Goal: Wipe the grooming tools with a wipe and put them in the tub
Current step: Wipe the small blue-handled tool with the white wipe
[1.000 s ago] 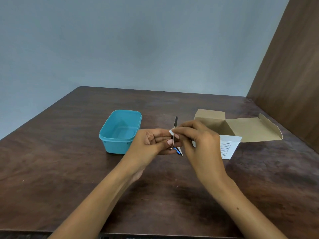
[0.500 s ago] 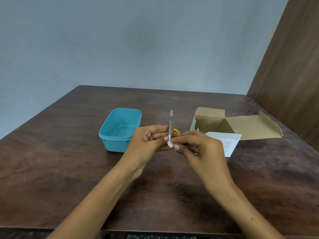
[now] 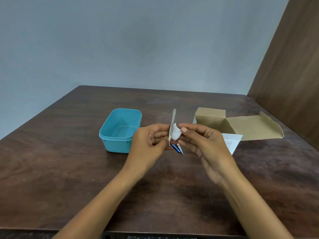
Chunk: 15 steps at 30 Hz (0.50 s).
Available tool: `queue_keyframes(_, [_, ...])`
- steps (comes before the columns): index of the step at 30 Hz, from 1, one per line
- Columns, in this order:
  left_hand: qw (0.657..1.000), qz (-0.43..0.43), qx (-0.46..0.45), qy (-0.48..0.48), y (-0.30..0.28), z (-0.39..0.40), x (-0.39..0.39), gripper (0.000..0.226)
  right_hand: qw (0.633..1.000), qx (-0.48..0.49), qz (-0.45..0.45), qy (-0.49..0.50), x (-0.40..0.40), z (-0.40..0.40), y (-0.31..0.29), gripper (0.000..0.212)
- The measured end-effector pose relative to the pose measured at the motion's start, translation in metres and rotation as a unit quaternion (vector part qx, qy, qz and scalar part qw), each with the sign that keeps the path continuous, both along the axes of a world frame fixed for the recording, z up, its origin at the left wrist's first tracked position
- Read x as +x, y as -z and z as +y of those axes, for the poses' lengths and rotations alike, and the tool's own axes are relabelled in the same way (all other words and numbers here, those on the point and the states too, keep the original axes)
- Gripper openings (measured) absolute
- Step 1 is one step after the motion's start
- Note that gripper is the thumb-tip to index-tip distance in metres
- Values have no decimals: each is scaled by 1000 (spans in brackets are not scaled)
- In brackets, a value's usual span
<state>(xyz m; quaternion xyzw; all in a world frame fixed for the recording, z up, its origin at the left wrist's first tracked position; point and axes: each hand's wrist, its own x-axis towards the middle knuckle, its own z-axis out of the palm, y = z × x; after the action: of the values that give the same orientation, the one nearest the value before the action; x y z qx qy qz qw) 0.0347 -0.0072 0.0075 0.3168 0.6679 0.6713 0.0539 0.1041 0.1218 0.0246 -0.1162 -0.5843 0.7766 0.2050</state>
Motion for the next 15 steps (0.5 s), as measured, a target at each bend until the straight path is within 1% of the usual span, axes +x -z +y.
queue_keyframes(3, [999,38,-10,-18,2,1,1,31,1000,13,8,-11,2,-1,-1,18])
queue_keyframes(9, [988,136,-37,-67,8,3,5,33,996,76,14,33,1,-9,2,18])
queue_keyframes(13, [989,135,-31,-57,9,5,5,37,996,52,30,71,-2,-5,-4,22])
queue_keyframes(15, [991,123,-25,-54,9,5,5,36,995,63,31,76,-2,-4,-5,26])
